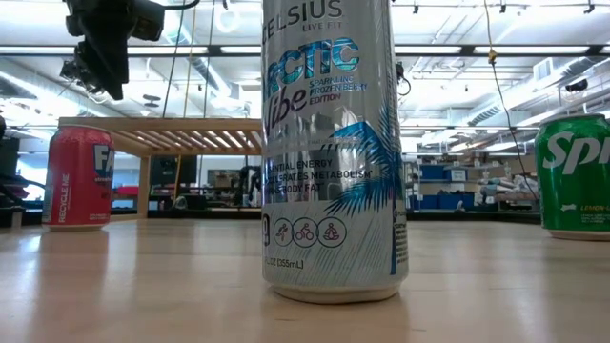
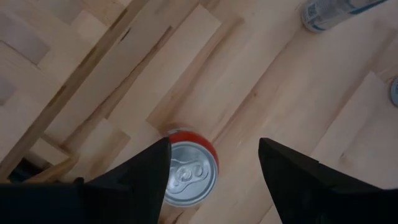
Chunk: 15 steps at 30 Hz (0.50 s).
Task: Place canned beverage on shelf
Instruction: Put the top orange soda can on the shelf
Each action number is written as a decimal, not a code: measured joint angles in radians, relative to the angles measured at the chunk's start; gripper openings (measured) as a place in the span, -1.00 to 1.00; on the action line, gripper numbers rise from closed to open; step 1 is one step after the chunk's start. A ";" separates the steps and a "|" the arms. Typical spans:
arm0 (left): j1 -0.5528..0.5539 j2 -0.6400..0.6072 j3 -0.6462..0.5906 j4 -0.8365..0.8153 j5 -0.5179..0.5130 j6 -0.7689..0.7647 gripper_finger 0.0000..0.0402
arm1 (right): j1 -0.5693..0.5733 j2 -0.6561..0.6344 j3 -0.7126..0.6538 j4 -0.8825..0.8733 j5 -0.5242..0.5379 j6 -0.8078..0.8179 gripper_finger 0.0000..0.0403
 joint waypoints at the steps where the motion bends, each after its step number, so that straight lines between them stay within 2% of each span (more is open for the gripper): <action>1: 0.000 0.000 0.000 0.003 0.000 0.000 0.24 | 0.000 0.000 0.000 0.016 0.000 0.000 0.98; 15: -0.006 0.002 0.000 -0.006 -0.007 -0.034 0.27 | 0.000 0.000 0.000 0.235 0.002 0.000 0.98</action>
